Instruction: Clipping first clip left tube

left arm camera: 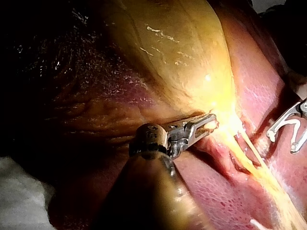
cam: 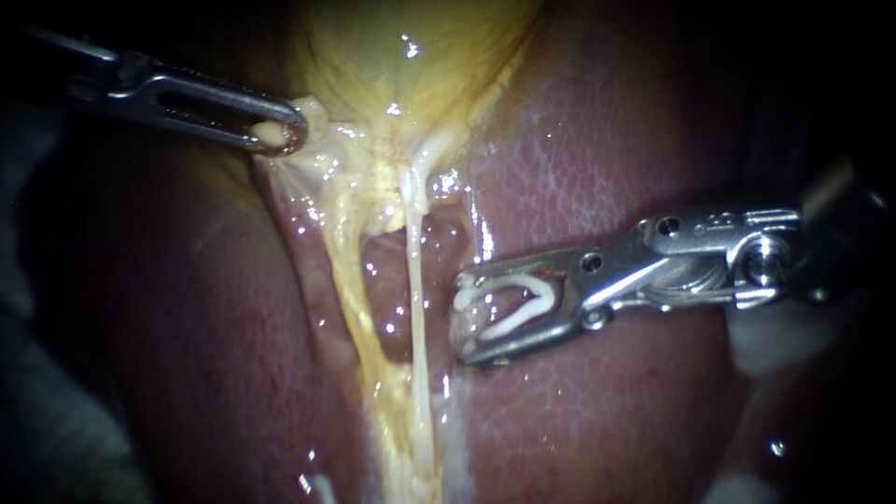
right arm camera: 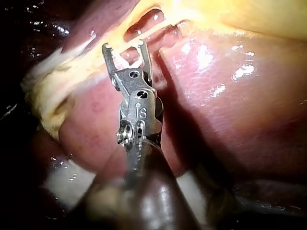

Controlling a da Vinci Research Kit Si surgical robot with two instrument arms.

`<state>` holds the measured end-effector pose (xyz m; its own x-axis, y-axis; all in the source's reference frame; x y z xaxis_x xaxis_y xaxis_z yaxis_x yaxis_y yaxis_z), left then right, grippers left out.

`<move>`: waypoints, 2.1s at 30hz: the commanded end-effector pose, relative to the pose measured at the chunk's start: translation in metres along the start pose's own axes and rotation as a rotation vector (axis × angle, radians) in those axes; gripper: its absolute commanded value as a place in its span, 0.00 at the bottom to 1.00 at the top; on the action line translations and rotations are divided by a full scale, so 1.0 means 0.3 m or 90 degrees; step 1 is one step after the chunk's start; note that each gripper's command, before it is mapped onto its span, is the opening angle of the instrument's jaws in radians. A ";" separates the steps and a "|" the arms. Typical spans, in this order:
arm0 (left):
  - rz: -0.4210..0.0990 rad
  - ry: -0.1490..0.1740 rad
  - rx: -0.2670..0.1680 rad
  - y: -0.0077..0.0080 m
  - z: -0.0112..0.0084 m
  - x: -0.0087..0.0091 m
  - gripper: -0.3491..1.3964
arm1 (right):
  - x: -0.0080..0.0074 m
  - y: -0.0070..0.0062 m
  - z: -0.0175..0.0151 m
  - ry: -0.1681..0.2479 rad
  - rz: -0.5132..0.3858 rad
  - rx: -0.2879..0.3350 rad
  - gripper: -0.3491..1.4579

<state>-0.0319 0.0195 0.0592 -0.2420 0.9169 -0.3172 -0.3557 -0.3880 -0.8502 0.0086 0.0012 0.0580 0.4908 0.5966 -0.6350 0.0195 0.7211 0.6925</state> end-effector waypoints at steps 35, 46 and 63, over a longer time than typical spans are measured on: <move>0.000 0.000 0.001 0.0000 0.0004 -0.0002 0.00 | -0.0133 0.0091 0.025 0.034 0.059 -0.002 0.45; 0.000 0.000 0.001 0.0001 0.0004 -0.0002 0.00 | -0.0171 0.0144 0.029 0.032 0.062 0.004 0.45; 0.000 0.000 0.001 0.0001 0.0004 -0.0002 0.00 | -0.0141 0.0133 0.042 0.063 0.067 0.089 0.45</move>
<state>-0.0320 0.0194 0.0592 -0.2415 0.9170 -0.3176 -0.3568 -0.3883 -0.8497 0.0177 -0.0029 0.0677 0.4046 0.7055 -0.5819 0.1020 0.5975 0.7953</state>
